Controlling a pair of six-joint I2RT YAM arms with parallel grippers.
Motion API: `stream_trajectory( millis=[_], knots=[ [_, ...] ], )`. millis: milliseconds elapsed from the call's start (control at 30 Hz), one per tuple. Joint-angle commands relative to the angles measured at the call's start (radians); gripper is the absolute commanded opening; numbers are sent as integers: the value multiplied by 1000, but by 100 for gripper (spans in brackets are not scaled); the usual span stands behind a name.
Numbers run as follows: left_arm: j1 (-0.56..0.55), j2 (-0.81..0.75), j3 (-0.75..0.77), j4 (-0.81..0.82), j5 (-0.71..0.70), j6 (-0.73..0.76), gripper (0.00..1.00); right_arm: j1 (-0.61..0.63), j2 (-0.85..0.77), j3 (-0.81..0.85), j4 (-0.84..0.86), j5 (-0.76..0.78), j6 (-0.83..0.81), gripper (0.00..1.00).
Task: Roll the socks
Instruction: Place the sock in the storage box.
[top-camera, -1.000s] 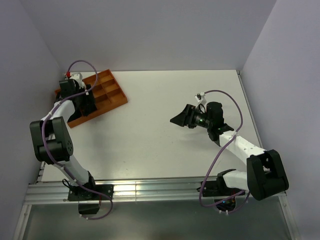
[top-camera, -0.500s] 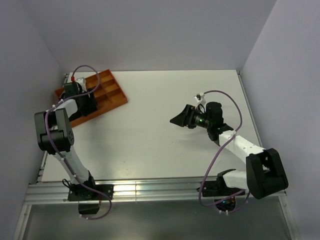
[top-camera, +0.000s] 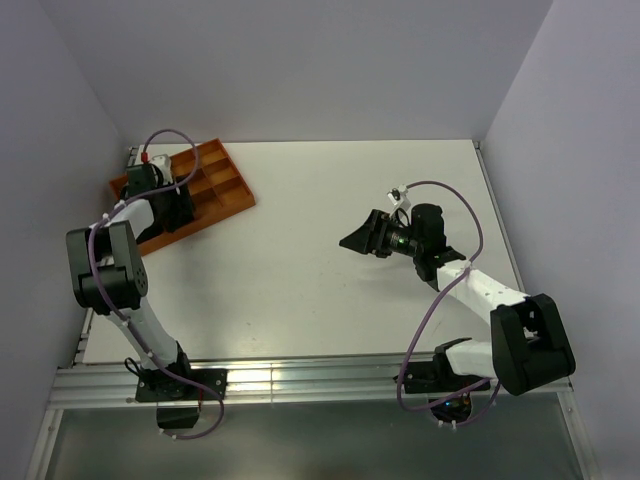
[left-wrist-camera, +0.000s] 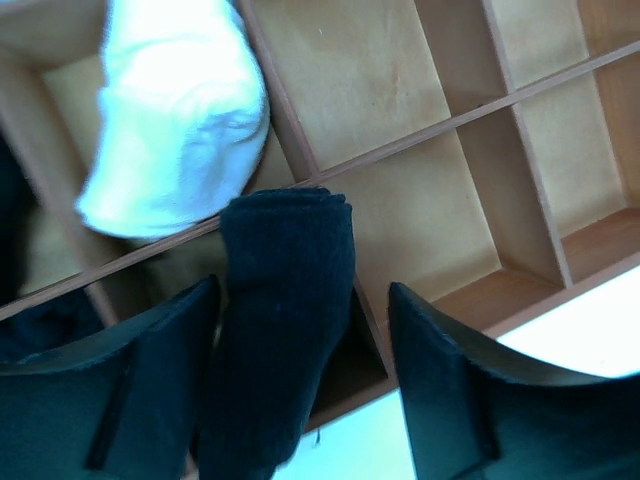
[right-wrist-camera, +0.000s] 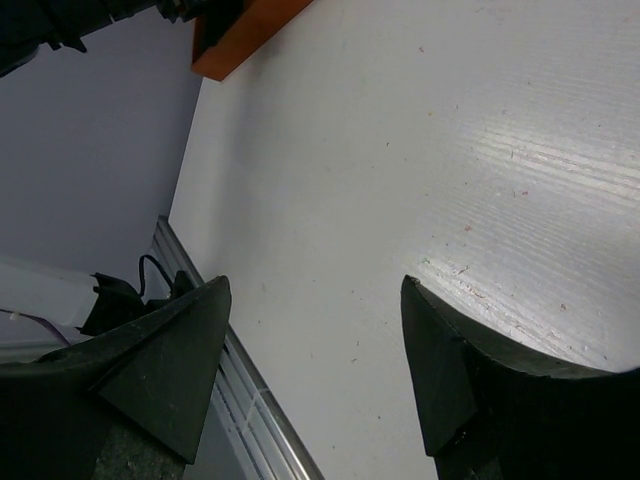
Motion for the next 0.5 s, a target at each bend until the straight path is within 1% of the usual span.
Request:
stream_trajectory(
  millis=[0, 67, 100, 167, 233, 333, 367, 467],
  knots=[
    [1, -100, 37, -10, -45, -17, 75, -9, -3, 4, 46, -14, -7, 75],
    [1, -124, 28, 4, -57, -27, 77, -9, -8, 4, 43, -14, -11, 75],
    [1, -156, 21, 38, -52, -37, 78, -9, -8, 4, 41, -13, -12, 75],
    [1, -185, -2, 71, -55, -55, 77, -9, -11, 4, 41, -14, -11, 75],
    [1, -207, -10, 99, -54, -67, 74, -8, -8, 4, 46, -16, -7, 75],
    [1, -203, -7, 108, -39, -77, 72, -8, -5, 3, 52, -22, -4, 75],
    [-1, -195, -4, 108, -39, -80, 70, -8, -4, 3, 54, -25, -4, 75],
    [-1, -154, 13, 108, -37, -80, 67, -9, -5, 3, 49, -25, -7, 75]
  ],
)
